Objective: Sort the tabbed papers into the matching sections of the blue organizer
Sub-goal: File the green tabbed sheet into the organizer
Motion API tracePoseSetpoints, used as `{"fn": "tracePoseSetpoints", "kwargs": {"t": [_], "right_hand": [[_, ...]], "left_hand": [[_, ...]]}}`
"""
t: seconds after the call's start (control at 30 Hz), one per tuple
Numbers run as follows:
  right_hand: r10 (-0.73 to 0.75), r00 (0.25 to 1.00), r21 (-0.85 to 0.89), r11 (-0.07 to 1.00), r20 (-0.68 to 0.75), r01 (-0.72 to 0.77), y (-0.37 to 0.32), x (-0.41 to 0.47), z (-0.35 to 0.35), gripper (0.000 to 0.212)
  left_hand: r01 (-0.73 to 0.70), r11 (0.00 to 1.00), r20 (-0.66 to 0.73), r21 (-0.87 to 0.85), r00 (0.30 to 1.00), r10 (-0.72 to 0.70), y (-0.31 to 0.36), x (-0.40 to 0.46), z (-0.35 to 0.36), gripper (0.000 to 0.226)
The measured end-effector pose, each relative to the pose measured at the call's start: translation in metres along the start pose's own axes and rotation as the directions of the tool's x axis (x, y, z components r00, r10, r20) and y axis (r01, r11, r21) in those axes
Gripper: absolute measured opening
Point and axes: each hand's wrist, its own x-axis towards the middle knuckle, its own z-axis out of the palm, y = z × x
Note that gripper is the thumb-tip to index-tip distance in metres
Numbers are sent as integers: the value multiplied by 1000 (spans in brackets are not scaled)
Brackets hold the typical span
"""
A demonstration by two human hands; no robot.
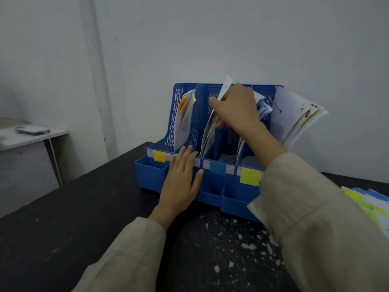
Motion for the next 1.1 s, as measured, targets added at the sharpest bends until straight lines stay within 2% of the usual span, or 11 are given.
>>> {"fn": "tracePoseSetpoints", "kwargs": {"t": [0.03, 0.13, 0.23, 0.37, 0.47, 0.6, 0.67, 0.77, 0.83, 0.9, 1.1], "right_hand": [[8, 1000, -75, 997, 9, -7, -4, 6, 0, 22], [-9, 1000, -267, 964, 15, 12, -16, 9, 2, 34], [-45, 998, -422, 905, 40, 57, -26, 4, 4, 14], [-104, 994, -529, 846, -29, 73, -26, 2, -4, 9], [-242, 970, -617, 769, -41, 166, -20, 3, -5, 51], [-493, 864, -694, 590, 96, 414, -8, 3, -1, 65], [-527, 828, -725, 492, 192, 481, -6, 4, -4, 69], [-569, 787, -756, 401, 238, 518, -7, 9, -9, 31], [-540, 791, -843, 250, 288, 477, -15, 6, -14, 4], [-495, 792, -877, 115, 357, 467, -24, 5, -15, 16], [-564, 655, -844, -159, 503, 512, -22, 7, -8, 26]], "left_hand": [[5, 1000, 0, -9, 1000, -5, 0, -1, 1, 62], [11, 1000, -6, -17, 1000, -12, 0, -2, 2, 63], [1, 1000, -18, -17, 1000, -2, -1, -1, 3, 63], [-11, 1000, -35, -27, 999, 10, -1, -1, 3, 60], [-13, 999, -41, -30, 999, 12, -1, -1, 3, 60], [-13, 999, -46, -37, 999, 11, -1, -1, 3, 60], [-13, 999, -46, -37, 999, 11, -1, -2, 3, 60], [-17, 999, -50, -31, 999, 15, -2, -2, 3, 60], [-22, 999, -52, -26, 998, 20, -2, -2, 3, 60], [-24, 999, -55, -24, 998, 23, -2, -2, 3, 60], [-27, 999, -63, -29, 998, 25, -2, -1, 3, 59]]}}
